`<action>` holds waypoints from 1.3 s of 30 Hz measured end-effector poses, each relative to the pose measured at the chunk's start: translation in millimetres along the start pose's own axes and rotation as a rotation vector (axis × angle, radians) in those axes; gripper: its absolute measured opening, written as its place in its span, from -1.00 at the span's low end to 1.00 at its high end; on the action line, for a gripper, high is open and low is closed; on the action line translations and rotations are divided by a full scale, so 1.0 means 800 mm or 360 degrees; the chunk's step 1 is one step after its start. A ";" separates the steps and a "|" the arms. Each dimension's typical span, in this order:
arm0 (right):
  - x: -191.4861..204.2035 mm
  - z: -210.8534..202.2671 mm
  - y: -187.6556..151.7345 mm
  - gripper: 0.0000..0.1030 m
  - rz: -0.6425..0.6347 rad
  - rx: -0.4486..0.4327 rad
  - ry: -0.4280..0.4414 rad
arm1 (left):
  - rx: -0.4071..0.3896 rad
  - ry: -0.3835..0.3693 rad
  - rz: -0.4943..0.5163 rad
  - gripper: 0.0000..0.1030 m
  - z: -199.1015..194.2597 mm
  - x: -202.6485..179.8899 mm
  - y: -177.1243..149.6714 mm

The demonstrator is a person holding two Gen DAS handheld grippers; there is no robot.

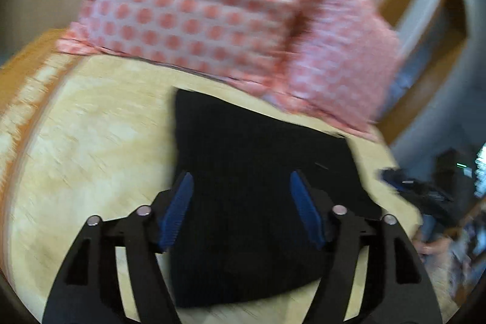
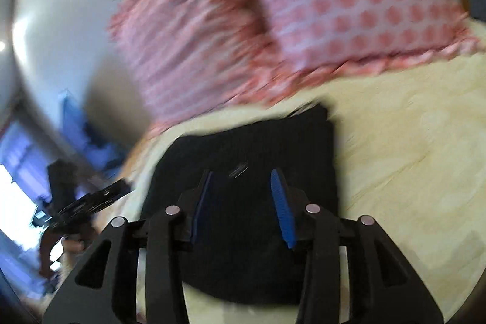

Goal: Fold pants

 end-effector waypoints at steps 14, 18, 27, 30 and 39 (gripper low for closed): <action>0.033 -0.038 -0.081 0.79 -0.0271 -0.0228 -0.0382 | -0.0079 0.0455 0.0412 0.96 -0.024 -0.037 -0.088; 0.060 -0.045 -0.127 0.97 -0.0537 -0.0317 -0.0580 | -0.0123 0.0568 0.0486 0.96 -0.055 -0.038 -0.125; 0.065 -0.038 -0.179 0.97 -0.0613 -0.0240 -0.0687 | -0.0089 0.0654 0.0529 0.96 -0.067 -0.031 -0.166; 0.064 -0.034 -0.189 0.97 -0.0653 -0.0225 -0.0765 | -0.0069 0.0677 0.0515 0.96 -0.066 -0.025 -0.172; 0.058 -0.034 -0.205 0.97 -0.0629 -0.0279 -0.0804 | -0.0185 0.0663 0.0513 0.97 -0.071 -0.021 -0.183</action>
Point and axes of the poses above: each gripper's, at about its wrist camera, not at the fingertips, and z roughly the way its jaws point, x to its left, y to its top, the point moved 4 cm from there along z, roughly the way its jaws point, and after that the axes turned 11 degrees about -x, right-handed, at the moved point
